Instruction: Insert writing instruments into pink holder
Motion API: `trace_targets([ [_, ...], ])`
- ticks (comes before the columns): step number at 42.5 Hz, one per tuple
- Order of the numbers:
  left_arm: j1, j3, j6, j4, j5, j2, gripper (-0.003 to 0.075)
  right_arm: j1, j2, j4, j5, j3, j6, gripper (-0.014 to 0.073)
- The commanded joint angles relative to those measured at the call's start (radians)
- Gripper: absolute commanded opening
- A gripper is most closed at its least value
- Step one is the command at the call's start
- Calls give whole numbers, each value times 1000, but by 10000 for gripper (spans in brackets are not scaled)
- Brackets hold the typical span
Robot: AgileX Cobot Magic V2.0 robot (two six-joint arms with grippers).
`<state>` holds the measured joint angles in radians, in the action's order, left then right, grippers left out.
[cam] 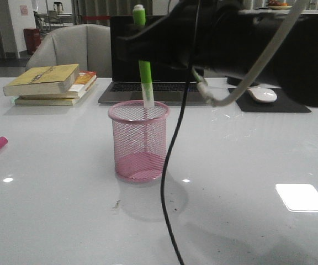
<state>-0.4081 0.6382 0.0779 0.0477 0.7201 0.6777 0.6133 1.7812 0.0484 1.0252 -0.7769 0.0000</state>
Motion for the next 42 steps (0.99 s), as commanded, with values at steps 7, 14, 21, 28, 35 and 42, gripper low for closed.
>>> trace_targets([
  [7,-7,30,0,7,-68,2,381,0,50,17,109,-26,18,224],
  [14,-7,30,0,7,-68,2,381,0,57,8,57,-26,27,392],
  [21,-7,30,0,7,-68,2,381,0,47,2,31,-26,27,439],
  [28,-7,30,0,7,-68,2,381,0,-74,2,-103,-25,27,437],
  [35,-7,30,0,7,-71,2,381,-2,-294,2,-484,-25,26,437],
  [42,-7,30,0,7,-72,2,381,-3,-529,4,-946,-26,26,436],
])
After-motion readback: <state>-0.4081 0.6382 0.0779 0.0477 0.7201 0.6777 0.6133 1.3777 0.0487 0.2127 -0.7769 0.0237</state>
